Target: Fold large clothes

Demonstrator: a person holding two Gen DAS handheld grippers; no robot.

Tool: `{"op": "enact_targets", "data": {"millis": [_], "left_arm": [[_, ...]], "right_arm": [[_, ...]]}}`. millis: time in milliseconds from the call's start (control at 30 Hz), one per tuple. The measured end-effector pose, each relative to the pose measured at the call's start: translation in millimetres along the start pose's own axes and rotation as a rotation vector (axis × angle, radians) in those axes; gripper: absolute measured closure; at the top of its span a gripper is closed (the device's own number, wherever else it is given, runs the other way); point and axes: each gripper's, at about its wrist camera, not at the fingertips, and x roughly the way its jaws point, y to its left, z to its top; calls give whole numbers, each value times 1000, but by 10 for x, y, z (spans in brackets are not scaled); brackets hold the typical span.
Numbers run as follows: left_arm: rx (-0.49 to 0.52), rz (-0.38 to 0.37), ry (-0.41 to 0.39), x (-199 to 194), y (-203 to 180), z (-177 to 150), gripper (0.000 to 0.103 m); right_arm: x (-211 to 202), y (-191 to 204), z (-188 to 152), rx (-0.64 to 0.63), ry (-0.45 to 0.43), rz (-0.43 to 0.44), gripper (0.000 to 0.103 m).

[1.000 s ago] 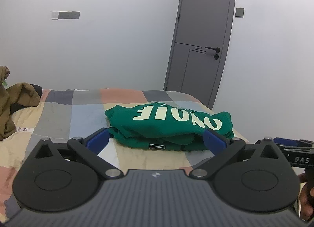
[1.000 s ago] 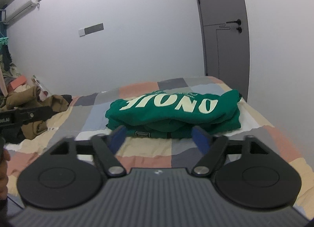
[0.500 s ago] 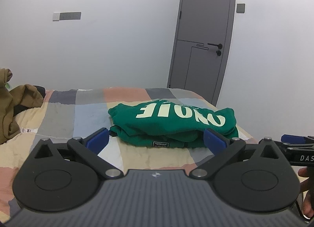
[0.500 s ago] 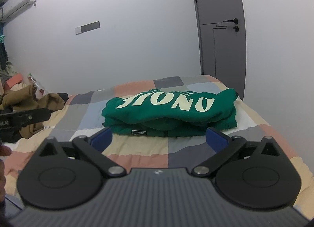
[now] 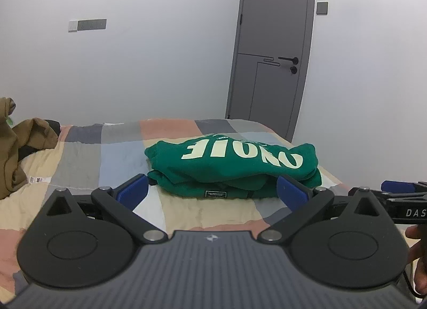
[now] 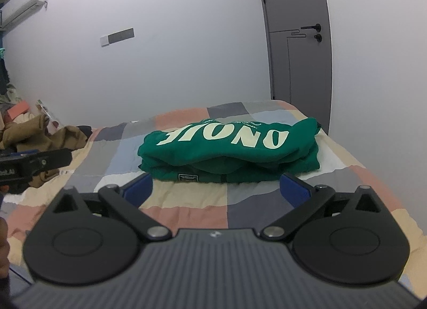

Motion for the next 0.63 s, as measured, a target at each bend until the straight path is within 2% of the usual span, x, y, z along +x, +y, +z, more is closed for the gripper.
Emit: {"op": "enact_targets", "data": {"millis": [333,633], "left_arm": [[-9,6,16,6,-10,-28,0],[-12,10,-2,-66,-30,-14,0]], "right_arm": [[-92,42,-1,-7,-18,-10,0],[-165,85,-30,-13,-20,-10,0]]}}
